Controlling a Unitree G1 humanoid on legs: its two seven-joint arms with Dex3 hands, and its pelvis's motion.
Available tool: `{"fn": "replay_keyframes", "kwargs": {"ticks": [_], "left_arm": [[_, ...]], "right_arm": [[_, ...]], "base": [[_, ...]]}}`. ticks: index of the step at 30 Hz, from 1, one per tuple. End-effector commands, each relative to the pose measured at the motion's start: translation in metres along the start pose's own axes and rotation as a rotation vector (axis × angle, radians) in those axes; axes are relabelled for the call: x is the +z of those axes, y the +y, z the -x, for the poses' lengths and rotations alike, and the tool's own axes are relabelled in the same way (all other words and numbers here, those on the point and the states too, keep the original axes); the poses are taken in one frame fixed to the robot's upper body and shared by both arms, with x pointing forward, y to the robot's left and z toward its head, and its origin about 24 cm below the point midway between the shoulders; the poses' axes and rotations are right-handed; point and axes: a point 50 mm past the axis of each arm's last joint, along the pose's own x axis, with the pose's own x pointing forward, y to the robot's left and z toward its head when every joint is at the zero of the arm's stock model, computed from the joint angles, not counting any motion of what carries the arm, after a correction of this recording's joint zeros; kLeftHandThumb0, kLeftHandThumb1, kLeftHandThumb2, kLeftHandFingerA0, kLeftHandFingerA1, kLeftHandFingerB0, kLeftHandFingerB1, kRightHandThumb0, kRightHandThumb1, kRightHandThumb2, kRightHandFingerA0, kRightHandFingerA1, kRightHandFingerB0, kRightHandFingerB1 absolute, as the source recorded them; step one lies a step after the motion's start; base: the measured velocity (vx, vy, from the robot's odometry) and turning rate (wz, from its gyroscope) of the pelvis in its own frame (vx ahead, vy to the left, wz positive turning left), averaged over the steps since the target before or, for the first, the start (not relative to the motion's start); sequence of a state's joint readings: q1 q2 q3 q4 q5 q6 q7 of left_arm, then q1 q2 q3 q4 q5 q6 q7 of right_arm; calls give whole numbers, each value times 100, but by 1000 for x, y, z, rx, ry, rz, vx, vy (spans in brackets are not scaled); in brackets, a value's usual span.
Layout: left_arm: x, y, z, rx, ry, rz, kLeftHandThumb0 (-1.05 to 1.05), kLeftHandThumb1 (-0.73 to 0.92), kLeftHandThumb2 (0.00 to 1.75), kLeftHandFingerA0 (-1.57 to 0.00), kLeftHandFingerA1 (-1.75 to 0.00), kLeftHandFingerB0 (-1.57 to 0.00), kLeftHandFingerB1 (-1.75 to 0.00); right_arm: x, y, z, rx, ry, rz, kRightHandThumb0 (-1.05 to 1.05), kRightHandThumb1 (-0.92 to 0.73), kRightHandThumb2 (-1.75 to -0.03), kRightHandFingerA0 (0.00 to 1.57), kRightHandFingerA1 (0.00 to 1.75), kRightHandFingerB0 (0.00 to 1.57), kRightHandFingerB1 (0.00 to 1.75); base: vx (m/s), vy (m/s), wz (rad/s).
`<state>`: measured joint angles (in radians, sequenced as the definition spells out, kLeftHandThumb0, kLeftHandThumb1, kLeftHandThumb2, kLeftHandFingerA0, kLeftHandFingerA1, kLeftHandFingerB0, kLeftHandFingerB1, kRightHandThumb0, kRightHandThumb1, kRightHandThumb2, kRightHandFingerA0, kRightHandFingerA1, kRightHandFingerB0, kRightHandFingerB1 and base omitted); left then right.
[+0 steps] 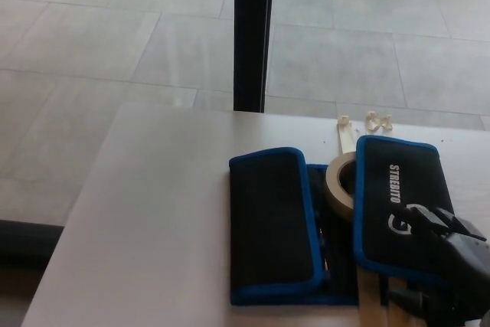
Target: The robot uses its right hand to open a black folded toolkit cover kept in the middle of the desk
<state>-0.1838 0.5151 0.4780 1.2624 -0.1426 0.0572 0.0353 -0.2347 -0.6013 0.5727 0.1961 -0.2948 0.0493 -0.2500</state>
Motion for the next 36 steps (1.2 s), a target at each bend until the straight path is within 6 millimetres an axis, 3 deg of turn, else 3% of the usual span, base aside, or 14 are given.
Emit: {"fn": "replay_keyframes", "kwargs": {"ticks": [1,2,10,11,16,19,21,22,23,25,26,29,30,36], "left_arm": [[9,9,0,18,-12,-1,-62,47,87,-34,-69,-35,-60],[9,10,0,18,-13,-13,-62,48,88,-37,-70,-34,-59],[11,7,-1,23,-12,2,-55,45,89,-37,-69,-34,-60],[11,7,-1,20,-10,2,-53,62,58,-37,-72,-41,-53],[12,8,-1,20,-11,4,-59,47,88,-38,-70,-33,-58],[12,7,-1,22,-14,-6,-58,47,88,-37,-70,-35,-60],[12,7,-1,21,-12,8,-58,47,88,-37,-70,-35,-60],[11,8,-1,16,-13,11,-56,47,89,-39,-71,-33,-60],[11,8,-1,23,-16,0,-51,64,59,-37,-73,-42,-54],[11,7,-1,23,-14,-7,-50,65,59,-37,-72,-39,-53],[11,7,0,24,-16,-5,-54,48,91,-40,-71,-31,-59],[8,6,0,22,-10,5,-55,48,90,-40,-70,-31,-58],[8,6,-1,17,-6,21,-56,49,90,-39,-71,-32,-59],[10,5,-1,13,-11,29,-61,49,89,-32,-67,-35,-59]], "right_arm": [[-16,-9,0,-59,-143,831,-99,-58,-89,0,5,7,10],[-12,-5,-2,-79,-156,848,-80,-63,-62,0,0,0,30],[1,4,-11,-197,-192,835,-80,-42,-73,0,0,17,17],[0,7,-12,-212,-185,849,-80,-41,-73,0,0,15,17],[-5,6,-15,-238,-145,765,-51,-52,-57,0,33,12,30],[-12,-1,-18,-329,-133,735,-43,-59,-58,45,66,27,36],[-12,-2,-19,-352,-133,721,-43,-59,-58,45,66,27,36],[-12,-3,-21,-385,-133,701,-48,-46,-81,58,76,26,47],[-11,-4,-23,-417,-114,690,-42,-61,-58,72,112,33,38],[-10,-6,-27,-455,-106,624,-41,-63,-59,79,125,35,41],[-9,-6,-28,-484,-101,599,-43,-64,-61,82,131,38,42],[-8,-7,-31,-528,-77,532,-44,-67,-66,86,154,35,47],[-7,-7,-31,-557,-62,492,-54,-51,-88,108,135,35,58],[-13,-2,-32,-566,-27,503,-43,-65,-64,87,151,41,50]], "base": [[0,0,0],[0,0,0],[0,0,0],[0,0,0],[0,0,0],[0,0,0],[0,0,0],[0,0,0],[0,0,0],[0,0,0],[0,0,0],[0,0,0],[0,0,0],[0,0,0]]}}
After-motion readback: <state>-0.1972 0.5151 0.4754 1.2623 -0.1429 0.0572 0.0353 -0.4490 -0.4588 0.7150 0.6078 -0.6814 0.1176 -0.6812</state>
